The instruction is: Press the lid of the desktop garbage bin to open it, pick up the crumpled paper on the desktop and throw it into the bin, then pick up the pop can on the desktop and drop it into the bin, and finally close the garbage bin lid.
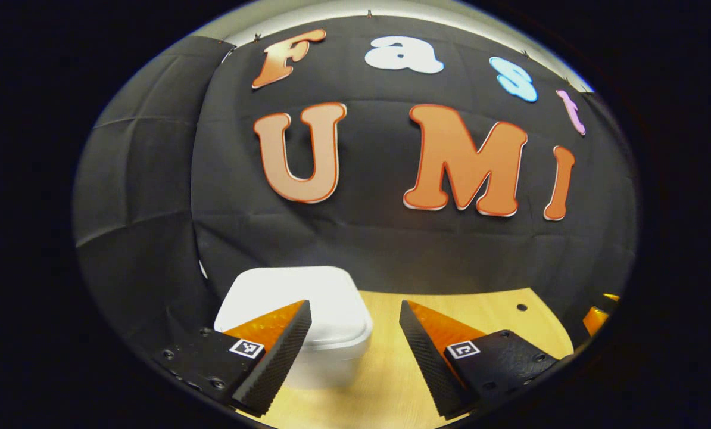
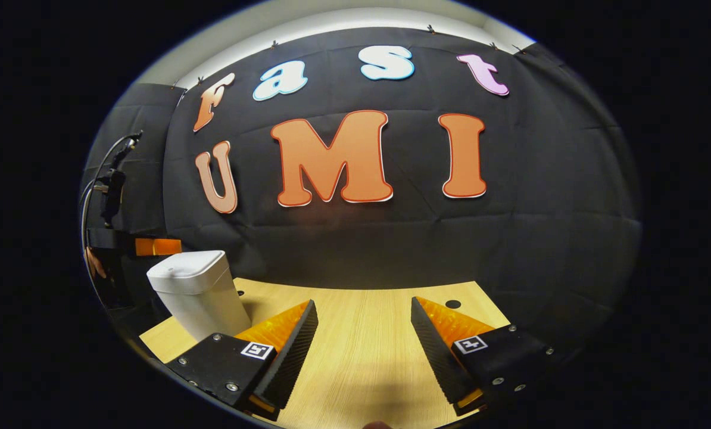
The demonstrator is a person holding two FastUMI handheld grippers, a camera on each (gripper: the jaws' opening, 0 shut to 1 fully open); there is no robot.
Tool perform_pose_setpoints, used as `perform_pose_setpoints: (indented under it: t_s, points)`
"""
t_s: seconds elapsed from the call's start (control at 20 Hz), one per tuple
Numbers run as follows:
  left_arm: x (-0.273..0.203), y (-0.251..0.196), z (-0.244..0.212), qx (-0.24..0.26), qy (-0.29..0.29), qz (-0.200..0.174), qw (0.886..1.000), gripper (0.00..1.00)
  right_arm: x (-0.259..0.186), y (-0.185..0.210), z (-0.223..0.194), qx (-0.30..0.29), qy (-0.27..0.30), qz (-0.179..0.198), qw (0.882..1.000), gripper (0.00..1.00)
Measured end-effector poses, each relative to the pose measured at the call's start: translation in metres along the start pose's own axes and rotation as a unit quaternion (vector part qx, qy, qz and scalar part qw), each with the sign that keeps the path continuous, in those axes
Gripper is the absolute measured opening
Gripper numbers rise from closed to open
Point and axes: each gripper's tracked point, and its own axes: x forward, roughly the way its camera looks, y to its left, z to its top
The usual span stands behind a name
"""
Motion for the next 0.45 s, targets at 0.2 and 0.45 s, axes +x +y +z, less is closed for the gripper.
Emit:
perform_pose_setpoints:
  t_s: [0.2, 0.45]
  points:
    - [-0.005, -0.026, 0.013, 0.013, -0.046, -0.027, 0.998, 0.94, -0.003, -0.003, 0.0, 0.009, 0.002, -0.002, 1.0, 0.94]
    - [-0.016, -0.053, 0.017, -0.008, -0.074, -0.062, 0.995, 0.94, -0.005, -0.005, 0.011, 0.004, -0.012, -0.012, 1.0, 0.94]
